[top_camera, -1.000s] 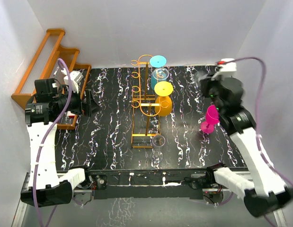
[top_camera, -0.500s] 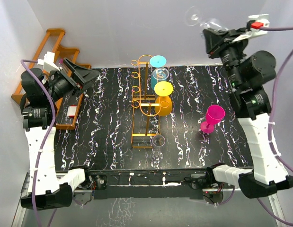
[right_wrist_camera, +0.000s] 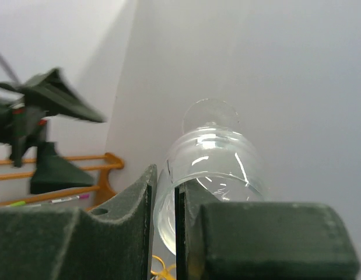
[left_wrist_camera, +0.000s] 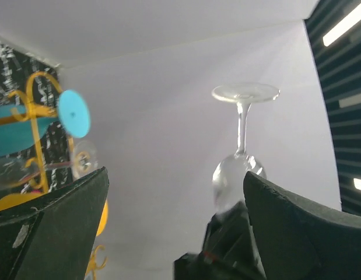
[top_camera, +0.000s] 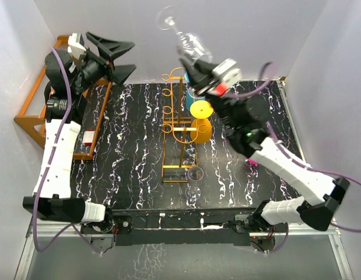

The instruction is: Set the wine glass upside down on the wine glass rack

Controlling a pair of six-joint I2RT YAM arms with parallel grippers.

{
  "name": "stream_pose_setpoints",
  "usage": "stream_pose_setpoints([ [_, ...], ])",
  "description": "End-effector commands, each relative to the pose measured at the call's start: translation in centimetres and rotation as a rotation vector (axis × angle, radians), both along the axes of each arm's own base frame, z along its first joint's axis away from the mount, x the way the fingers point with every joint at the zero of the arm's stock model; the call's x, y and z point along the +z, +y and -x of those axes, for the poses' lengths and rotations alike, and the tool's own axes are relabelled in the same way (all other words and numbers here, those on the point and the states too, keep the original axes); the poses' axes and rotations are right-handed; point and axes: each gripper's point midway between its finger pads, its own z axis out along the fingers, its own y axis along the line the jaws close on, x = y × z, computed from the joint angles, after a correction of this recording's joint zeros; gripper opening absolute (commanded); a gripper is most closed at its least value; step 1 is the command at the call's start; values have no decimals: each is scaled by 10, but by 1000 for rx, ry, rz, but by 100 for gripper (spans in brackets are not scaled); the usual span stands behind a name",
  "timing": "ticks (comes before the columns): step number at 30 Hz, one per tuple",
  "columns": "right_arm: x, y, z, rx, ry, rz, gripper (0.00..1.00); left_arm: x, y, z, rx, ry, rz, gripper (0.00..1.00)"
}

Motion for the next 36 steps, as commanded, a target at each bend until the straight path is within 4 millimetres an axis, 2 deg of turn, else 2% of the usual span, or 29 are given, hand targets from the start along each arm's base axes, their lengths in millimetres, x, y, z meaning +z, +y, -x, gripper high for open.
stream_pose_setpoints([
  [1,53,-20,24,-335,-362,-59,8,61,-17,1,-26,-103,95,97],
  [6,46,-1,22,-361,-462,48,8,75,-31,-3,-74,-135,111,97],
  [13,33,10,23,-335,-487,66,8,69,-47,0,-130,-131,127,97],
  [16,27,20,26,-310,-494,72,8,68,-50,-1,-139,-141,121,97],
  [21,20,43,29,-290,-501,90,8,72,-55,-3,-149,-165,118,91],
  [30,10,68,33,-235,-503,98,8,66,-60,0,-158,-172,95,83],
  [36,0,79,29,-225,-488,109,8,74,-59,4,-160,-208,94,72],
])
